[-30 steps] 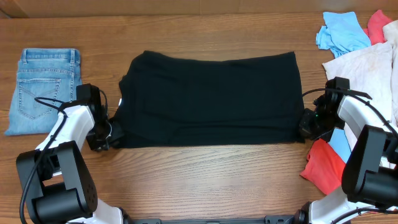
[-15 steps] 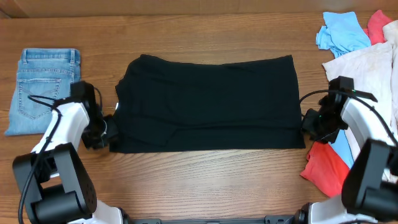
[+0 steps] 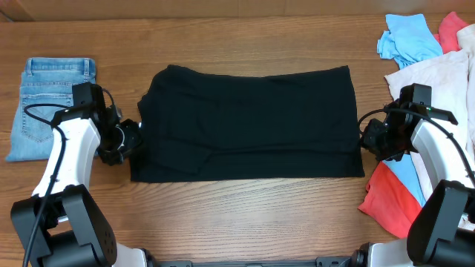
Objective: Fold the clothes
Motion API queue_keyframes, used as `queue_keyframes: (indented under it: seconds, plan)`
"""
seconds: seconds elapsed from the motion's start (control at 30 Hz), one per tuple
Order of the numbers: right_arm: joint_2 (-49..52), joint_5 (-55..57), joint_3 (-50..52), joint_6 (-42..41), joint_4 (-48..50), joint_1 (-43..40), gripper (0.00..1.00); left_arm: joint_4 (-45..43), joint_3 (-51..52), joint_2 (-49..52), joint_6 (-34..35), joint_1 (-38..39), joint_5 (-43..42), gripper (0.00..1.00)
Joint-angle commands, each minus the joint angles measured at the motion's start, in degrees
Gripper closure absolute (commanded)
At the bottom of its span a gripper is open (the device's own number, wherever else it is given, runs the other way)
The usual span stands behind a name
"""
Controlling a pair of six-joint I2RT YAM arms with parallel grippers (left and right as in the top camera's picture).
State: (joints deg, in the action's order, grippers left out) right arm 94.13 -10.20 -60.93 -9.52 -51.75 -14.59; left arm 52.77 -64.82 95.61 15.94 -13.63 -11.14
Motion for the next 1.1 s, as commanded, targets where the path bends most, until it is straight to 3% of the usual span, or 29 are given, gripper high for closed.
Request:
queue_keyframes:
  seconds: [0.0, 0.37, 0.47, 0.6, 0.8, 0.97, 1.07]
  plan:
    - [0.2, -2.5, 1.6, 0.5, 1.8, 0.0, 0.62, -0.3, -0.5, -0.9, -0.6, 2.1, -2.3, 0.36]
    - [5.9, -4.9, 1.8, 0.5, 3.8, 1.0, 0.64, -1.0, -0.5, -0.9, -0.5, 3.7, -2.2, 0.36]
    - [7.1, -5.1, 1.8, 0.5, 3.9, 1.1, 0.83, -1.0, -0.5, -0.9, -0.5, 3.7, -2.2, 0.36]
    - [7.2, -9.2, 1.6, 2.7, 5.4, 1.1, 0.92, -1.0, -0.5, -0.9, -0.5, 3.7, -2.3, 0.36]
    - [7.2, -11.3, 1.4, 0.4, 14.1, 0.9, 0.91, -0.9, -0.5, -0.9, -0.5, 3.7, -2.3, 0.36]
    - [7.2, -11.4, 1.4, -1.5, 22.6, 0.6, 0.80, -1.0, -0.5, -0.9, -0.5, 3.7, -2.2, 0.36]
    - [7.2, -11.3, 1.4, -1.4, 23.4, 0.6, 0.66, -1.0, -0.5, -0.9, -0.5, 3.7, -2.3, 0.36]
